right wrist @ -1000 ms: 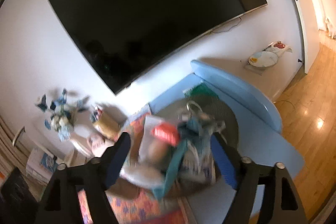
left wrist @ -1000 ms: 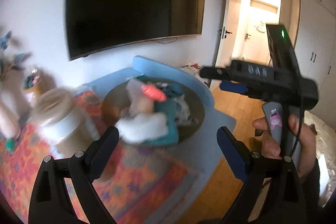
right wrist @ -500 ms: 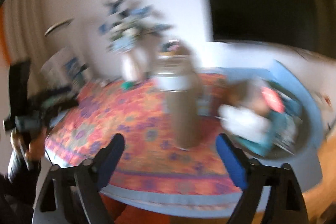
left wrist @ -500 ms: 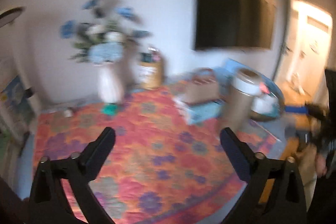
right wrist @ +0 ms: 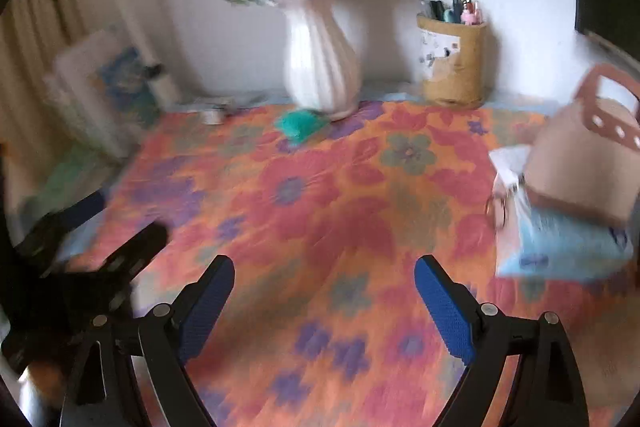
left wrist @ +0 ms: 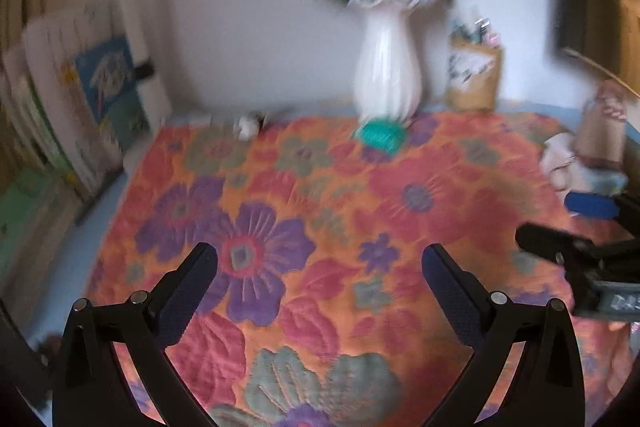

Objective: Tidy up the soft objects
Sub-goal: 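Move both open tools back over the bed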

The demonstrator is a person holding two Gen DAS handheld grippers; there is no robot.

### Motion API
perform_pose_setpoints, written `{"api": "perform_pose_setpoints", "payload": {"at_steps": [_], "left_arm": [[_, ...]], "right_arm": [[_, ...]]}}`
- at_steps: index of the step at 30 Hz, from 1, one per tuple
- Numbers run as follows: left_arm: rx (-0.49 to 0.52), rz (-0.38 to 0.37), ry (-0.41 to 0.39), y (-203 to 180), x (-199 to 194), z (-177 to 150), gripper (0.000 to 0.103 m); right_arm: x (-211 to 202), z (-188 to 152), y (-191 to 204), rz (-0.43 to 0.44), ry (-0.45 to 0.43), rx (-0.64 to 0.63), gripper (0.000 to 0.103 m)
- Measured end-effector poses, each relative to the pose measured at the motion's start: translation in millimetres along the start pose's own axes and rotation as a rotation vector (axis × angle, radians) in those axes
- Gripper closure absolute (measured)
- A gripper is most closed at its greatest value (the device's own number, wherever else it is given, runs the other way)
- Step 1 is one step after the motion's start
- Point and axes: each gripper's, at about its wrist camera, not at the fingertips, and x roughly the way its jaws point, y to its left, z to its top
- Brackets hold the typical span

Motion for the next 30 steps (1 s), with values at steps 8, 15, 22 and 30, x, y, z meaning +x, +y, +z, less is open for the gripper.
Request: {"api": "perform_pose_setpoints", "payload": {"at_steps": [8,15,22,30], "left_arm": [[-0.166,-0.029,0.066,29.7,16.2,-8.4,0.001],[-0.169,-0.031,0.064,30.5,16.4,-9.0,0.001],[-0.172,-0.043,0.095,32.6,22.5,-8.2,0.001],[-0.182,-0.037,0.122,34.0,27.5,-8.4,0.001]], "right_arm": [[40.8,-7.3,0.2,-0.067,0.03,-0.046,0.009],[43.5,-8.2,-13.5,-0.029,0.068,0.03,0.003],[45.7,-7.3,-12.6,-0.035,0.08,0.029,0.001],[47.7,-7.7,-12.6,-0.046,0.085,0.031,0.0]]}}
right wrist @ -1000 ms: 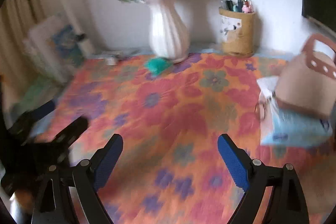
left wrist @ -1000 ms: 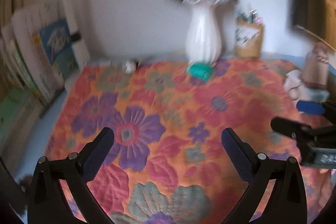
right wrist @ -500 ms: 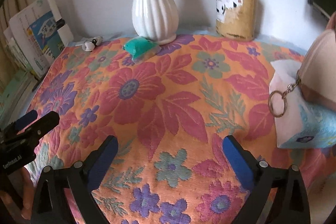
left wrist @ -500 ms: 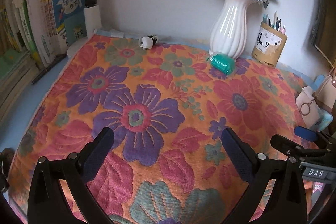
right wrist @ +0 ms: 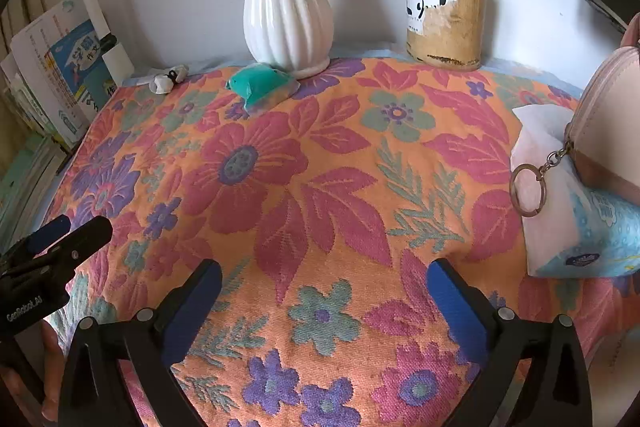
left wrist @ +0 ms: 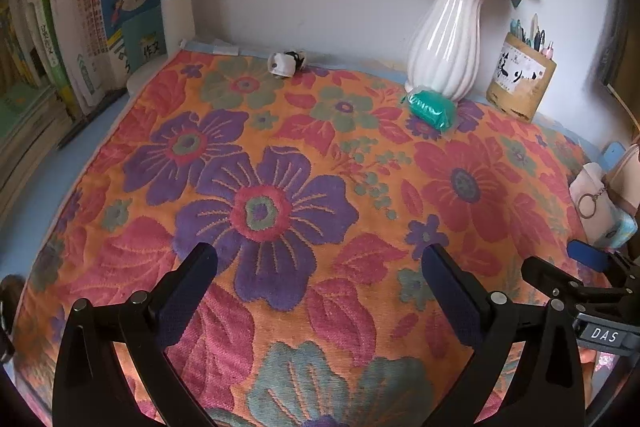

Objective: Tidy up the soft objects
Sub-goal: 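Move both open tools back over the bed, then grasp the white-black plush with the left tool while the right tool grasps the green pouch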

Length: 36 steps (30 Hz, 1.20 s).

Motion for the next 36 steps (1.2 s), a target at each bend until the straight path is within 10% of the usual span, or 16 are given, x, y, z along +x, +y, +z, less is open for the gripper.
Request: {"api": "perform_pose_setpoints", "payload": {"at_steps": [36], "left_arm": [[0.01,0.079,0.162,3.1,17.1,1.8,0.001]], "right_arm": [[0.2,-1.4,0.1,-0.009,0.002,0.005,0.0]]}}
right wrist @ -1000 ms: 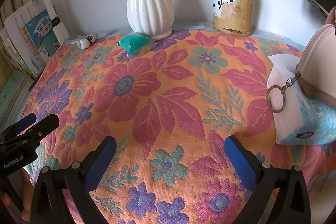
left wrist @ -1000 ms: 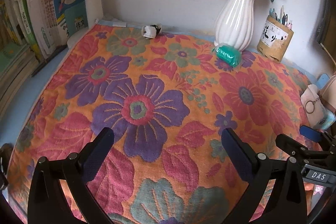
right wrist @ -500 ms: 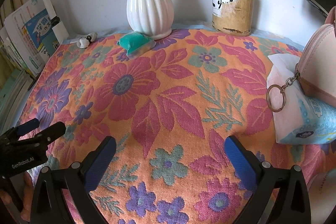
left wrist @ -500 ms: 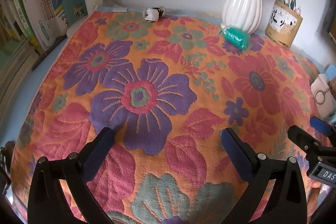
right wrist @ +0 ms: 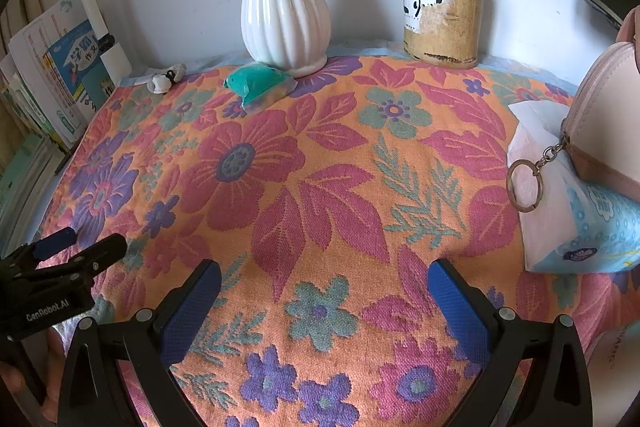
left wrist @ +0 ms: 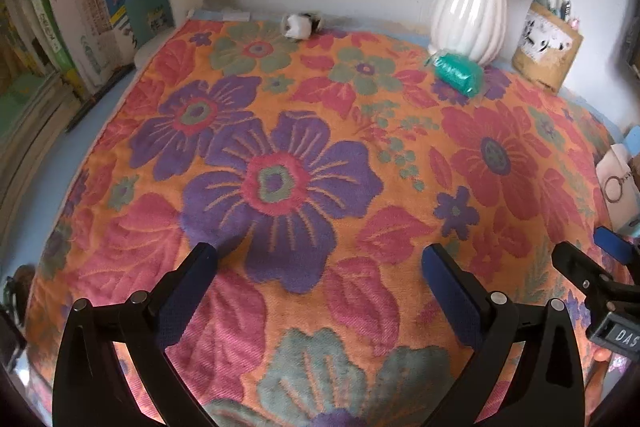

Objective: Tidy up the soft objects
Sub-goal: 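Grasp the white-black plush with the left tool while the right tool grasps the green pouch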

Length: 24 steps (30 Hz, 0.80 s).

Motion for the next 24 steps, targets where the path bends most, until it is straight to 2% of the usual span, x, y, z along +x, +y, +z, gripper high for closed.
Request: {"api": "perform_pose_setpoints", "payload": {"at_steps": [1,2,4,7,9,11,13,14,16,18,21,24], "left_arm": [[0.006,-0.003,0.053,2.6,-1.9,5.6,0.003],[0.005,-0.015,0.066,5.8,-8.1,10.6,0.003],[-0.015,-0.05,0.019,18.1,-32.9,30.9,0.003],[-0.009,-0.059,-0.071,32.6,-60.7,69.7,0.002],[0.023,-0.061,-0.121,36.7,-62.8,93.1,0.002],[0.051,-0.077,-0.182,40.7,-50.7,115.2,0.002],[0.008,-0.057,-0.228,47.2,-25.0,131.8,0.002],[-0.035,-0.031,-0.239,50.5,-12.7,136.5,0.003],[-0.059,-0.051,-0.222,51.1,16.1,145.0,0.003],[-0.011,-0.078,-0.19,41.3,41.2,154.2,0.003],[0.068,-0.051,-0.203,27.1,61.2,167.8,0.003],[0.068,-0.073,-0.144,22.3,91.3,185.0,0.003]], "right_arm": [[0.7,0.2,0.5,-0.004,0.004,-0.003,0.0],[0.6,-0.2,0.8,-0.008,0.006,-0.006,0.0],[2.7,-0.1,5.4,-0.035,0.023,-0.028,0.0],[7.2,0.9,14.6,-0.086,0.061,-0.082,0.0],[10.5,9.5,12.8,-0.073,0.124,-0.056,0.0],[15.8,31.1,12.6,0.009,0.185,-0.023,0.0],[20.3,52.4,11.7,0.074,0.158,0.02,0.0],[23.1,61.5,12.6,0.07,0.135,0.032,0.0],[35.3,82.1,17.9,0.071,0.079,0.039,0.0],[53.7,99.6,24.7,0.091,0.06,0.039,0.001],[75.5,119.5,34.0,0.069,0.027,0.015,0.001],[91.7,130.6,39.7,0.045,0.01,0.011,0.002]]}}
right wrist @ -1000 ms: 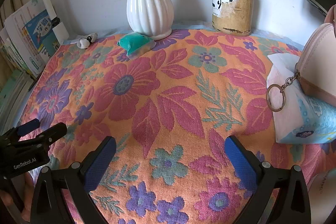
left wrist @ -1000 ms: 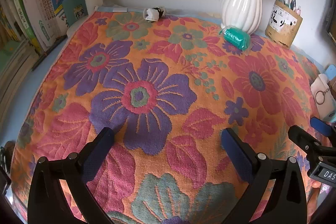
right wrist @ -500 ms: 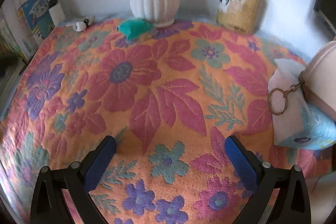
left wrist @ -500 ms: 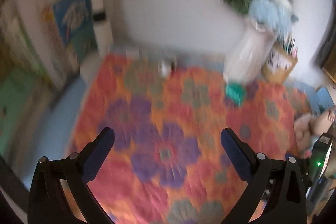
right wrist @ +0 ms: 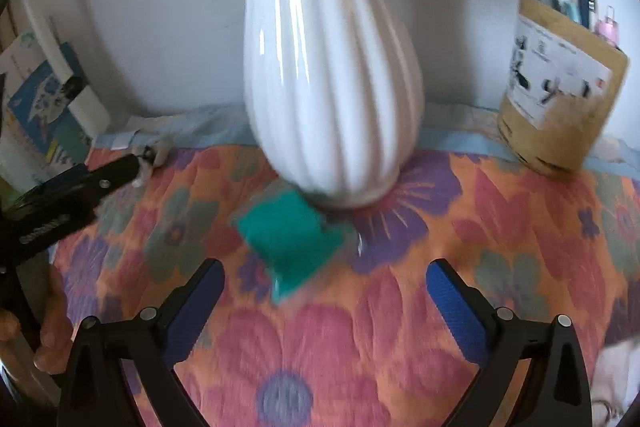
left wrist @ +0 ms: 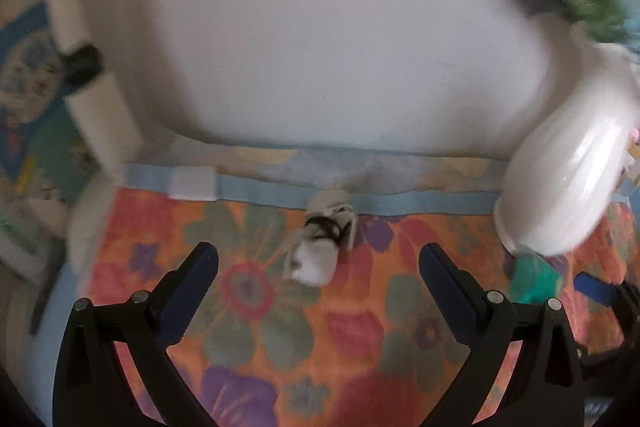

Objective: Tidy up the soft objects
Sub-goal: 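Grasp the white-black plush with the left tool while the right tool grasps the green pouch, then carry the plush and green pouch to the brown basket while both tools release them inside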

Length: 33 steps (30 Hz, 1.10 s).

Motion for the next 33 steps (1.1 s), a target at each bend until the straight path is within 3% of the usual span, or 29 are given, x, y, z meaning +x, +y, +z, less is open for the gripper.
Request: {"api": "perform_pose_setpoints", "payload": {"at_steps": [1,3,5,6,7,8,10,13,17,19,23,27,33], "left_arm": [[-0.005,0.002,0.011,0.0,9.3,3.0,0.006],[0.006,0.006,0.023,-1.9,18.4,3.7,0.021],[0.009,0.017,0.054,-4.3,28.0,1.3,0.042],[0.01,0.013,0.048,-5.9,27.8,1.3,0.047],[0.017,0.007,0.021,-7.5,23.3,1.2,0.069],[0.018,0.006,0.011,-8.0,21.8,0.6,0.072],[0.018,0.021,0.0,-10.2,18.1,-2.6,0.073],[-0.002,0.042,-0.076,-10.6,-2.5,-11.1,0.073],[0.003,0.062,-0.131,-28.7,-34.4,-30.9,0.073],[0.016,0.034,-0.142,-39.1,-47.8,-39.5,0.073],[0.004,-0.04,-0.103,-46.9,-68.7,-65.8,0.073],[0.078,0.003,-0.058,-78.7,-96.4,-107.7,0.073],[0.105,-0.123,-0.043,-113.5,-146.8,-158.4,0.073]], "right_arm": [[3.7,1.4,1.4,-0.002,-0.005,0.004,0.005],[10.6,4.5,5.2,-0.023,-0.003,-0.001,0.011],[12.0,8.8,10.7,-0.025,-0.018,-0.026,0.02],[13.9,10.0,14.5,-0.01,-0.022,-0.034,0.026],[15.9,10.4,19.7,0.004,-0.022,-0.051,0.035],[16.9,9.7,25.5,-0.001,-0.021,-0.071,0.04],[15.5,6.2,33.0,-0.012,-0.034,-0.108,0.053],[10.1,-0.6,35.2,0.023,-0.05,-0.124,0.061],[-9.1,-16.0,24.4,0.087,-0.083,-0.074,0.061],[-21.0,-30.7,18.4,0.087,-0.081,-0.052,0.061],[-46.1,-70.1,11.2,0.071,-0.053,-0.01,0.061],[-83.5,-122.2,-0.1,0.048,-0.041,0.038,0.061],[-129.1,-175.8,-9.8,-0.032,-0.024,0.051,0.061]]}}
